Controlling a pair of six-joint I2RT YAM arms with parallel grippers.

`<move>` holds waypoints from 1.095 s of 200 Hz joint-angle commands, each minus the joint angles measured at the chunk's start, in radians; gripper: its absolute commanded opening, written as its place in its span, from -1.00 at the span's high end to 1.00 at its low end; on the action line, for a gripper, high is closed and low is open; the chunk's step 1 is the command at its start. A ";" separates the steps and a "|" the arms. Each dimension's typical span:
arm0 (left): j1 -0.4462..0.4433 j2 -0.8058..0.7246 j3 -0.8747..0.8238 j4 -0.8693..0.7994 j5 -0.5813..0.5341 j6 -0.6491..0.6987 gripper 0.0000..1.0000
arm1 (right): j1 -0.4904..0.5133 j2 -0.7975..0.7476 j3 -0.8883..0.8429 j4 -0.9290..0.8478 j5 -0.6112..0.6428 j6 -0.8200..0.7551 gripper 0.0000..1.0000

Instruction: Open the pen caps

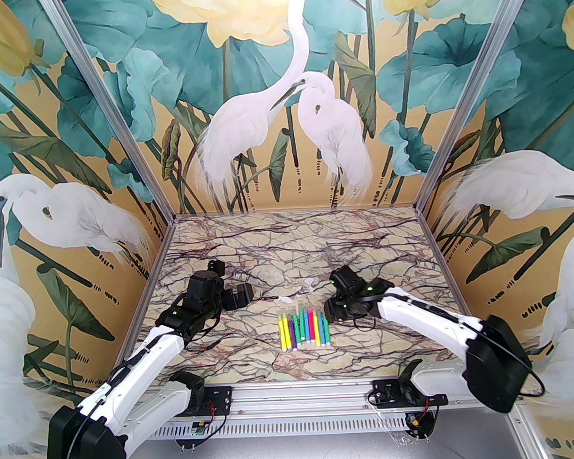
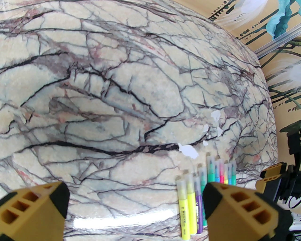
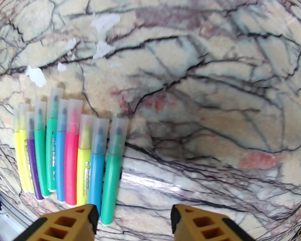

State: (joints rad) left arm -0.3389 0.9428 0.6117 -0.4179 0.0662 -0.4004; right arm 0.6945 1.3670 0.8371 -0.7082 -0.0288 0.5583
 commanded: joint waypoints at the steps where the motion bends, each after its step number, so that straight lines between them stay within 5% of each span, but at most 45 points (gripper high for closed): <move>1: -0.004 -0.029 -0.018 0.037 -0.020 -0.020 -0.99 | 0.014 0.042 -0.016 0.056 -0.017 0.039 -0.07; 219: -0.005 0.005 -0.042 0.148 0.052 -0.087 -0.99 | 0.061 0.174 -0.038 0.110 -0.008 0.093 0.27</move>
State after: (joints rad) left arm -0.3389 0.9314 0.5629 -0.2913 0.0872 -0.4866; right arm 0.7433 1.5307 0.8055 -0.5732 -0.0677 0.6289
